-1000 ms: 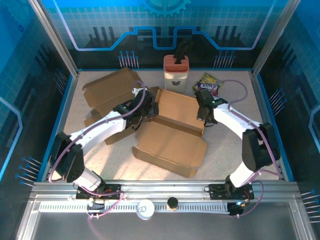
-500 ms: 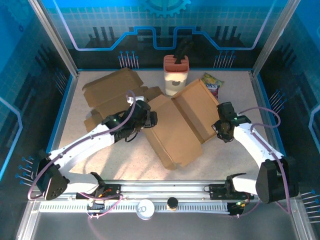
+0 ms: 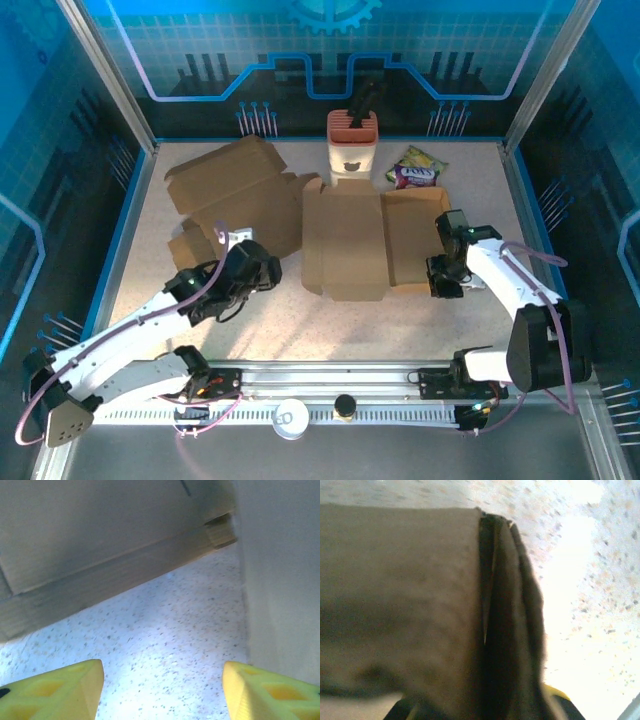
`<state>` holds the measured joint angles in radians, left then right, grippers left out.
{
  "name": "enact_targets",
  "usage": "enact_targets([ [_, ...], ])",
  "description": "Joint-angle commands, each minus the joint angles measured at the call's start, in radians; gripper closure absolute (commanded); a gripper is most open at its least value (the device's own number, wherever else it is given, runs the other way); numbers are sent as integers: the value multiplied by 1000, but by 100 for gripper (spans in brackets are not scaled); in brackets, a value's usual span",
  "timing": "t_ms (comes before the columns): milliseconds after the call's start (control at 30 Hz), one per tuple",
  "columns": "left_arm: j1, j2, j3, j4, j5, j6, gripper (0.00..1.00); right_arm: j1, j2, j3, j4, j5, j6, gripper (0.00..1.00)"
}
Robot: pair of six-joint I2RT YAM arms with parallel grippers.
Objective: Fold the paper box
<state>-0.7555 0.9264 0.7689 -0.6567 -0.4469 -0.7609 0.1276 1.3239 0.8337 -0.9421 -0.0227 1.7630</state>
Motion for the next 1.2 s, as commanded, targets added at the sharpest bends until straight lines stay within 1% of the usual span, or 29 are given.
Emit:
enact_targets([
  [0, 14, -47, -70, -9, -8, -34, 43, -23, 2, -42, 11, -111, 111, 100],
  [67, 50, -39, -121, 44, 57, -44, 45, -23, -3, -44, 1, -123, 117, 100],
  [200, 164, 17, -230, 223, 231, -55, 49, -23, -46, -77, 4, -146, 150, 100],
  [267, 198, 62, -258, 318, 292, -52, 51, -20, -69, -97, 5, -154, 163, 100],
  [367, 203, 160, -260, 453, 351, -45, 52, -7, -96, -126, 24, -173, 188, 100],
  [500, 203, 310, -228, 629, 425, -34, 52, 32, -101, -157, 68, -198, 228, 100],
  [633, 197, 428, -164, 748, 501, -38, 54, 96, -86, -151, 84, -189, 269, 100],
  [733, 187, 448, -125, 792, 519, -34, 54, 159, -76, -160, 106, -182, 322, 100],
  [833, 181, 428, -107, 805, 524, -26, 54, 219, -61, -174, 151, -172, 391, 100],
  [933, 160, 410, -80, 771, 519, -6, 54, 259, -21, -177, 205, -171, 435, 100],
  [1067, 131, 420, -53, 730, 513, 8, 54, 287, 56, -146, 231, -182, 431, 100],
  [1100, 128, 426, -54, 733, 514, 7, 55, 294, 75, -144, 250, -191, 431, 98],
  [1167, 123, 440, -57, 746, 518, 1, 55, 310, 104, -138, 276, -202, 432, 89],
])
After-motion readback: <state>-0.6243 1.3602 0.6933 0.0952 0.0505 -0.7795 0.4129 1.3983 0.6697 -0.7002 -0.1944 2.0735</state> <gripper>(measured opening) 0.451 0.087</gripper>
